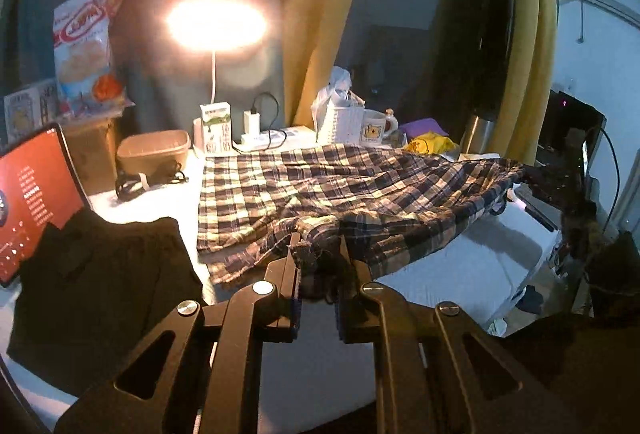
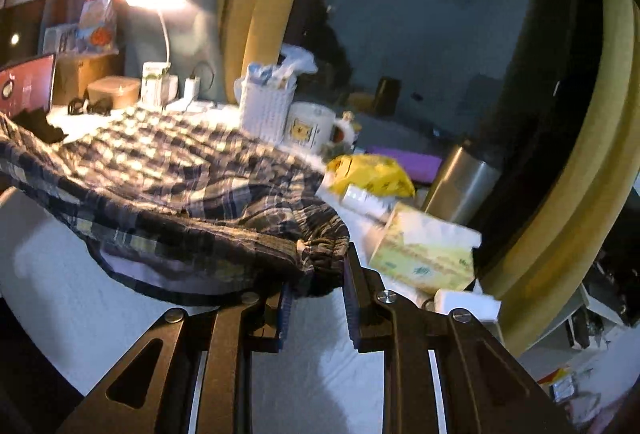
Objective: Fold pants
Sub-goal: 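Lift the held pants with both grippers and fold them over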
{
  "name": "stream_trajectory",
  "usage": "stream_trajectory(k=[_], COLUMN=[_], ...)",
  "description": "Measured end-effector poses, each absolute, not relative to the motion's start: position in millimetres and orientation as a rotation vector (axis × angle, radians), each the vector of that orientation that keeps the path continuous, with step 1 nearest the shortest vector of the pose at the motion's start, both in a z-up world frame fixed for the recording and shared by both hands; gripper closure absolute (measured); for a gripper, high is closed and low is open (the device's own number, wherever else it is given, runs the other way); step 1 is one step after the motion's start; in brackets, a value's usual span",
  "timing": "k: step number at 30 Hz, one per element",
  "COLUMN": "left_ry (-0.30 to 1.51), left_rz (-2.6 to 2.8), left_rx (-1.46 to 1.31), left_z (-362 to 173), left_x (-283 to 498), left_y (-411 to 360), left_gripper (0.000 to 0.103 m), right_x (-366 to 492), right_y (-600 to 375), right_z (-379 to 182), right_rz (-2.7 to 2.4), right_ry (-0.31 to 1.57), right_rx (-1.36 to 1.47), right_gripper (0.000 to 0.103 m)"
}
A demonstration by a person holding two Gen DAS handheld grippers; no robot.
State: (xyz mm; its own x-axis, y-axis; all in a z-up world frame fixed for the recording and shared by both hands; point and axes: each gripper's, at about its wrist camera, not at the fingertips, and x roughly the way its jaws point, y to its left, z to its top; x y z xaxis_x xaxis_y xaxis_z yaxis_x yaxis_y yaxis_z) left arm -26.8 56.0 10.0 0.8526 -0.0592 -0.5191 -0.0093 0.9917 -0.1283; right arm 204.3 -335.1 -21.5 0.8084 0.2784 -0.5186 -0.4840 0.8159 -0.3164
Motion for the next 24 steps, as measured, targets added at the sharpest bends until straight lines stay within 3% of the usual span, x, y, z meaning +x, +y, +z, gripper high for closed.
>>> stream_trajectory(k=[9,24], left_ry=[0.499,0.465], left_rz=[-0.032,0.008], left_rx=[-0.037,0.003], left_z=[33,40], left_x=[-12,105], left_y=[55,110], left_gripper=[0.092,0.092], right_x=[202,283], right_y=[-344,-303], right_z=[15,41], right_rz=[0.423,0.409], right_ry=[0.370,0.369], right_rx=[-0.384,-0.303], right_gripper=[0.080,0.080])
